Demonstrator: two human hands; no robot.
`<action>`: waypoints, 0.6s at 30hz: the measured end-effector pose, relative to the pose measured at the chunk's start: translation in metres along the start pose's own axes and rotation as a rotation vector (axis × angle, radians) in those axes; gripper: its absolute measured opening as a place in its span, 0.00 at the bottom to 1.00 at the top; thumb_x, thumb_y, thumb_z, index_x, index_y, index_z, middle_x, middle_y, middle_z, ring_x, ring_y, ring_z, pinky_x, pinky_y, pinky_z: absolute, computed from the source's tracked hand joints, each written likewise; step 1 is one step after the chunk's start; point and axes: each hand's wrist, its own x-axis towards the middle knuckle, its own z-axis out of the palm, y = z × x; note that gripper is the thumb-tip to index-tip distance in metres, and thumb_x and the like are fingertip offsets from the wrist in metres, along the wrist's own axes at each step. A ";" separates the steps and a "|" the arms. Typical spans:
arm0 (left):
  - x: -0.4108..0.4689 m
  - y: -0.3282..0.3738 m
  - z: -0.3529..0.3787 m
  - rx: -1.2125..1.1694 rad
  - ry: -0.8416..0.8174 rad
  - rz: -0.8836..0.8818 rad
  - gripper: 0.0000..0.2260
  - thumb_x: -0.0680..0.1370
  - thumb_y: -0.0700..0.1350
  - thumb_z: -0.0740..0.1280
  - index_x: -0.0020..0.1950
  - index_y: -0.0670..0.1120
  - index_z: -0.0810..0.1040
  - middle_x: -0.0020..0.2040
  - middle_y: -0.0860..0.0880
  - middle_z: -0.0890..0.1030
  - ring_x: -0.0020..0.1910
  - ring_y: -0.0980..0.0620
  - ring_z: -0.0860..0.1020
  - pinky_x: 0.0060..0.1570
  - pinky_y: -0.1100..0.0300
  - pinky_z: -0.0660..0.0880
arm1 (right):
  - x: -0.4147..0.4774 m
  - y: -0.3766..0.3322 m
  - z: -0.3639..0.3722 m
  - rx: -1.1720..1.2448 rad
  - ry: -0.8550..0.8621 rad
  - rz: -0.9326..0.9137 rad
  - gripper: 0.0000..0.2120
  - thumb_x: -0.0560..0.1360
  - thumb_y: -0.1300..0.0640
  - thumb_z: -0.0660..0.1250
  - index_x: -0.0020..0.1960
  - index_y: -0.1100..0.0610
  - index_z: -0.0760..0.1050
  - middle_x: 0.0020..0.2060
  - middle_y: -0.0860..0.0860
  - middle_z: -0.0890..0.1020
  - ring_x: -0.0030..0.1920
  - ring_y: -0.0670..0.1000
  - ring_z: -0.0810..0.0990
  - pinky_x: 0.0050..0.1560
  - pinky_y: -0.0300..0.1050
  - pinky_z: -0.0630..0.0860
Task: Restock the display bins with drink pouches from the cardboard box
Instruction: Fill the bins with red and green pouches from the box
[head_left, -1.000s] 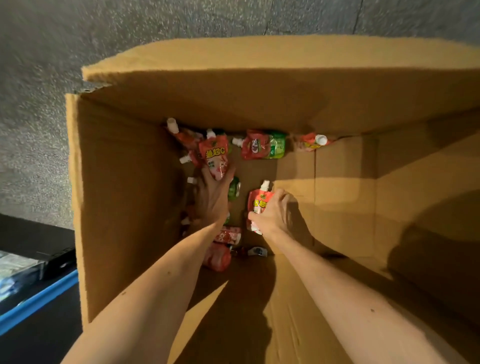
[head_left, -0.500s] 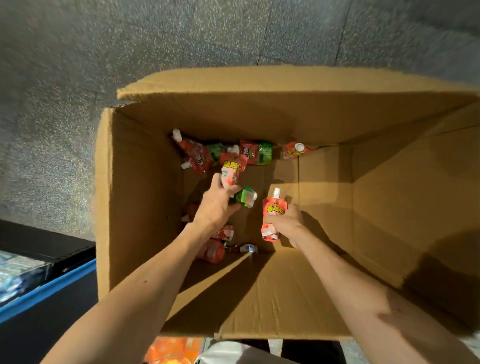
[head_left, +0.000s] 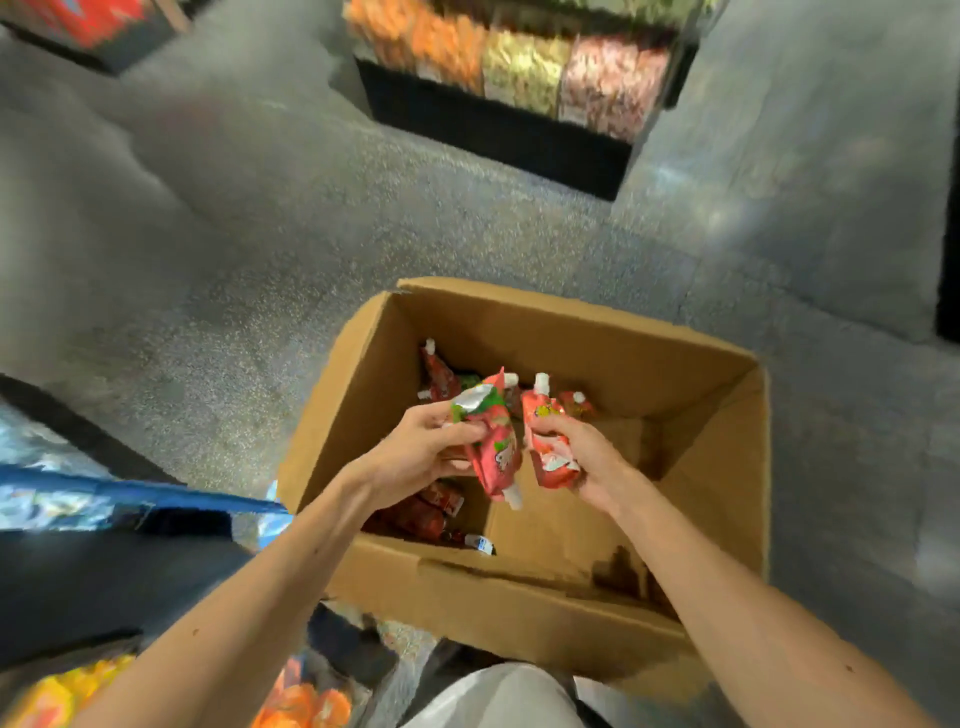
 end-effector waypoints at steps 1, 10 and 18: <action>-0.018 0.005 0.009 -0.054 -0.019 0.025 0.09 0.77 0.40 0.68 0.57 0.44 0.81 0.47 0.40 0.82 0.42 0.49 0.81 0.43 0.58 0.79 | -0.015 -0.007 0.007 0.022 -0.079 -0.018 0.05 0.77 0.63 0.66 0.52 0.61 0.77 0.38 0.56 0.83 0.33 0.50 0.81 0.34 0.39 0.79; -0.186 0.021 0.058 -0.362 0.080 0.301 0.31 0.53 0.54 0.86 0.51 0.44 0.87 0.52 0.42 0.85 0.50 0.46 0.84 0.48 0.52 0.81 | -0.145 -0.015 0.101 0.047 -0.737 -0.063 0.25 0.66 0.52 0.80 0.59 0.60 0.80 0.56 0.57 0.83 0.44 0.55 0.77 0.76 0.61 0.59; -0.361 0.027 0.077 -0.515 0.316 0.555 0.30 0.50 0.47 0.88 0.47 0.37 0.86 0.48 0.36 0.85 0.45 0.43 0.85 0.42 0.49 0.82 | -0.263 0.020 0.217 -0.205 -1.019 -0.171 0.10 0.79 0.55 0.64 0.44 0.61 0.75 0.25 0.51 0.78 0.21 0.46 0.75 0.22 0.36 0.71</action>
